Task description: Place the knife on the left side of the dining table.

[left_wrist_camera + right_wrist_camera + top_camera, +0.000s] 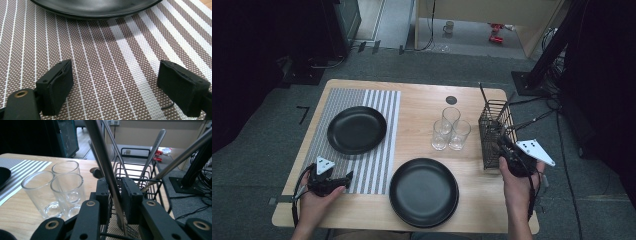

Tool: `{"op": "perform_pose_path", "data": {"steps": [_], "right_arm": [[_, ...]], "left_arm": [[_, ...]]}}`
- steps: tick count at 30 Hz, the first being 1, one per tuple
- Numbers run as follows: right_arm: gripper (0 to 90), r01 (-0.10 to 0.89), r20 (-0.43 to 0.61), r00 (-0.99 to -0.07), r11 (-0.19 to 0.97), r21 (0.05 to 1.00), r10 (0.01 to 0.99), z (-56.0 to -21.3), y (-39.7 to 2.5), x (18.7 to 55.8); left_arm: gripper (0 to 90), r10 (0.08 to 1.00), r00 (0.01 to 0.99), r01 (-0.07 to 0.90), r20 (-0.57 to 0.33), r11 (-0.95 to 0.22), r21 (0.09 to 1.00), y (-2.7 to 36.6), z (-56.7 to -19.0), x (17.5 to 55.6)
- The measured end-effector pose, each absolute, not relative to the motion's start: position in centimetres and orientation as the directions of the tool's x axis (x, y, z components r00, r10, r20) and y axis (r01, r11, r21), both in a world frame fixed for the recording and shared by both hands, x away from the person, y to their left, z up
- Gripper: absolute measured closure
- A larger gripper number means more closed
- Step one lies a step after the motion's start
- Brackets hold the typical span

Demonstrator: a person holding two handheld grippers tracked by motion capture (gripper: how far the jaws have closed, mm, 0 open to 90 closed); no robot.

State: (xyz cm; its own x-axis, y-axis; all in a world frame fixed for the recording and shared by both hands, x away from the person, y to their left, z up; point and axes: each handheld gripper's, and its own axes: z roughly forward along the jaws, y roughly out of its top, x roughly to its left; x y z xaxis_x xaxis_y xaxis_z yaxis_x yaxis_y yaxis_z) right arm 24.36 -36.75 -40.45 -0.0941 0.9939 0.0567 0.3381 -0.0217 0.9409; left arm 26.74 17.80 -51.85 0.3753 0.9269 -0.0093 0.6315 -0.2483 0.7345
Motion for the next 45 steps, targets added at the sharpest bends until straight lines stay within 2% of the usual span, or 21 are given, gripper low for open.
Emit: {"op": "perform_pose_path", "data": {"steps": [20,35,45], "right_arm": [[81.9,0.34,0.076,-0.057,-0.052,0.939,0.996,-42.0,-38.8,26.0],[83.6,0.36,0.015,-0.019,-0.007,0.933,1.0,-41.5,-38.9,26.2],[83.6,0.333,0.029,-0.013,-0.023,0.943,0.999,-39.9,-39.3,25.7]], "left_arm": [[14.0,0.927,0.375,0.631,-0.01,-0.247,0.735,17.8,-51.8,26.7],[14.3,0.927,0.375,0.632,-0.025,-0.236,0.738,18.0,-51.8,26.8],[14.3,0.927,0.375,0.632,-0.024,-0.236,0.738,18.0,-51.8,26.8]]}}
